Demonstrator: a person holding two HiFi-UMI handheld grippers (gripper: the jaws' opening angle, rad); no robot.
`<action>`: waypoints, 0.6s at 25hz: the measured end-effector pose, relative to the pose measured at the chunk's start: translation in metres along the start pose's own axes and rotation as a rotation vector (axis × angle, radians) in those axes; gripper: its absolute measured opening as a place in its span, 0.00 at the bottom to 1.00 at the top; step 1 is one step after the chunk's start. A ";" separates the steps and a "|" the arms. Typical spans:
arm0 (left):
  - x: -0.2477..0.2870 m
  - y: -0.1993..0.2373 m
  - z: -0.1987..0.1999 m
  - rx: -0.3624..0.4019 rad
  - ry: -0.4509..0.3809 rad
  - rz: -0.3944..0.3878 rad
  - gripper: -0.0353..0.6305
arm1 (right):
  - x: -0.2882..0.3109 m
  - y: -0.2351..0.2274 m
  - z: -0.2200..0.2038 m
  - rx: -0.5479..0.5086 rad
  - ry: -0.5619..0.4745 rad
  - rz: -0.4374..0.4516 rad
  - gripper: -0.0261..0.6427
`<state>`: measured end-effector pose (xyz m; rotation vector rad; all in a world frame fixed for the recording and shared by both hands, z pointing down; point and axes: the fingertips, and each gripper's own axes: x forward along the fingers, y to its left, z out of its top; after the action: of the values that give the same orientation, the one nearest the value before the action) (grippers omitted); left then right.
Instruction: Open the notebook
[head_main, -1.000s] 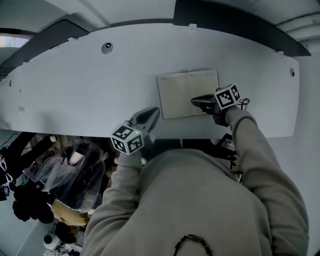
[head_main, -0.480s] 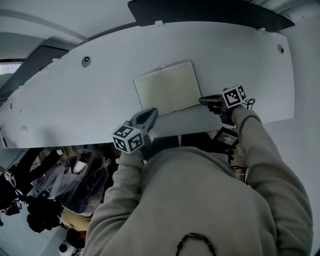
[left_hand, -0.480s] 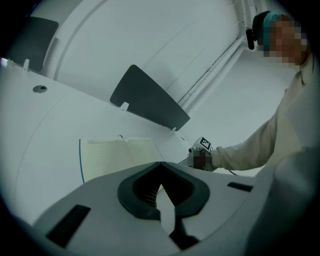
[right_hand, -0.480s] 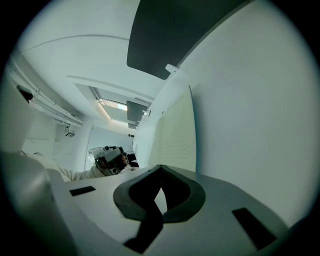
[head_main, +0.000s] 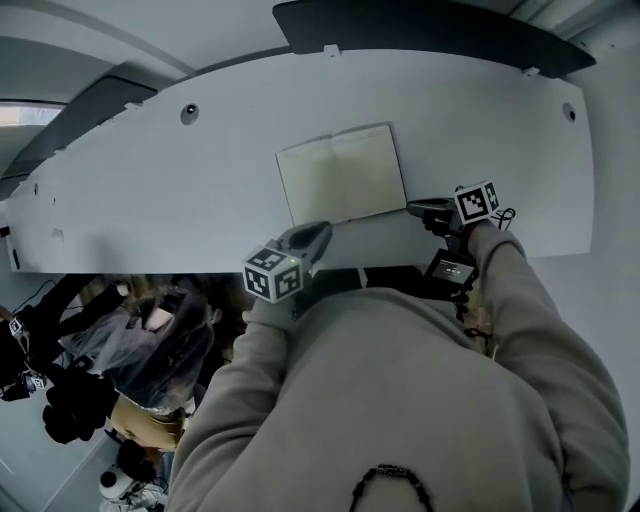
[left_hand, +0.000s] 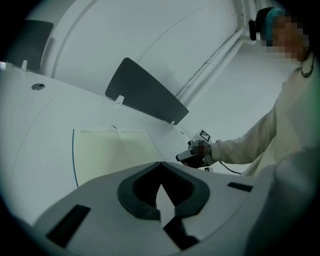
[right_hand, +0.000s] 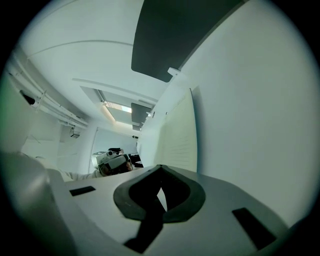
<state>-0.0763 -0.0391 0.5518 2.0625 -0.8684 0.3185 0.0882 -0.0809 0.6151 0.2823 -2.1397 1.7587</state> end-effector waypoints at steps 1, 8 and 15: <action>-0.003 -0.003 0.002 0.015 -0.003 0.005 0.05 | 0.000 0.002 0.000 -0.016 0.007 0.001 0.07; -0.029 -0.020 0.040 0.050 -0.114 0.009 0.05 | -0.017 0.039 0.014 -0.131 -0.007 0.023 0.07; -0.031 -0.040 0.047 0.114 -0.103 0.000 0.05 | -0.037 0.075 0.019 -0.223 -0.045 0.031 0.07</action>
<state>-0.0758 -0.0457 0.4831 2.2005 -0.9308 0.2689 0.0915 -0.0868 0.5290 0.2336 -2.3590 1.5239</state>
